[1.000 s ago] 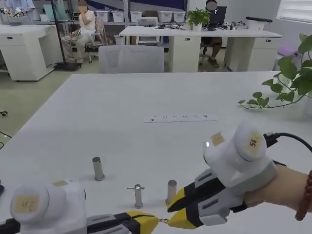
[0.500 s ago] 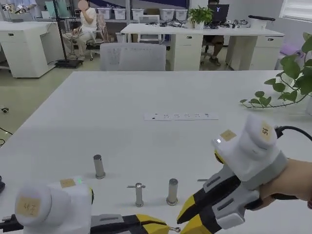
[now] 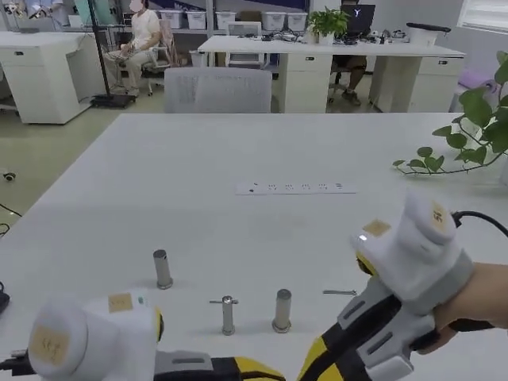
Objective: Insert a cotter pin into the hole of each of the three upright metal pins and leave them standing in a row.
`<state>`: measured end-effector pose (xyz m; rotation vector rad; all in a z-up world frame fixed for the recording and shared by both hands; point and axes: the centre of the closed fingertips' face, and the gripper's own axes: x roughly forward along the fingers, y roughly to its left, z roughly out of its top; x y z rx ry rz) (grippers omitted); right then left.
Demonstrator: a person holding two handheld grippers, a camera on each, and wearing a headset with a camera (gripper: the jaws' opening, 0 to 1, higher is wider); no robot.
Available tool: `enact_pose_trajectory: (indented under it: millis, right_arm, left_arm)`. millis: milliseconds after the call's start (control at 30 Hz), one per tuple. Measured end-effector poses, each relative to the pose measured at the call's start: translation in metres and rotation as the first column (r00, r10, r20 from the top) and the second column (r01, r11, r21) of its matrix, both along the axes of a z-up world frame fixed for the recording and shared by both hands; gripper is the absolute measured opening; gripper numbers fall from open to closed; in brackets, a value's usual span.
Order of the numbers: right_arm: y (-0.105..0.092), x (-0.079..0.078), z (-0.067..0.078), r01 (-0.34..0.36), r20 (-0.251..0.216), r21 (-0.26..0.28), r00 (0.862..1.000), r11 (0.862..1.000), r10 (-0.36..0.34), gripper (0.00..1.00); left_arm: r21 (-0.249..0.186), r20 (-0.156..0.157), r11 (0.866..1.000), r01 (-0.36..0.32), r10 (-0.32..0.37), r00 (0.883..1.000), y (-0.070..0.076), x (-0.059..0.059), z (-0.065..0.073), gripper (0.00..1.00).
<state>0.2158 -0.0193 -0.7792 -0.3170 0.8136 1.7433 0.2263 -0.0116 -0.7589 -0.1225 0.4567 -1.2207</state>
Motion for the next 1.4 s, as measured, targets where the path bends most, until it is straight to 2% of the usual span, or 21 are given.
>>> enact_pose_trajectory:
  millis: [100, 533, 800, 900, 1133, 1400]
  right_arm:
    - [-0.001, -0.001, -0.001, -0.007, -0.004, 0.005, 1.0, 1.0, 0.007, 0.11]
    - [-0.001, -0.011, -0.004, -0.02, -0.055, 0.015, 0.998, 1.0, 0.021, 0.07]
    - [-0.002, -0.013, -0.003, -0.028, -0.051, 0.024, 0.998, 0.999, 0.029, 0.05]
    - [-0.002, -0.013, -0.002, -0.047, -0.011, 0.04, 0.999, 0.998, 0.048, 0.04]
    - [-0.002, -0.01, -0.002, -0.06, 0.039, 0.015, 0.997, 0.998, 0.059, 0.03]
    - [-0.006, 0.0, -0.002, -0.058, 0.104, -0.023, 0.993, 0.998, 0.06, 0.03]
  left_arm:
    - [0.007, 0.013, 1.0, 0.027, -0.028, 1.0, -0.002, -0.004, 0.0, 0.0]
    - [-0.002, 0.016, 0.998, 0.064, -0.064, 0.998, -0.007, -0.011, 0.001, 0.0]
    - [-0.004, 0.016, 0.998, 0.068, -0.068, 0.998, -0.008, -0.013, 0.001, 0.0]
    - [-0.002, 0.016, 0.998, 0.064, -0.064, 0.998, -0.007, -0.012, 0.001, 0.0]
    - [0.005, 0.021, 0.999, 0.051, -0.051, 0.998, -0.007, -0.01, 0.0, 0.01]
    - [0.009, 0.04, 1.0, -0.019, 0.019, 0.999, -0.004, 0.002, -0.001, 0.04]
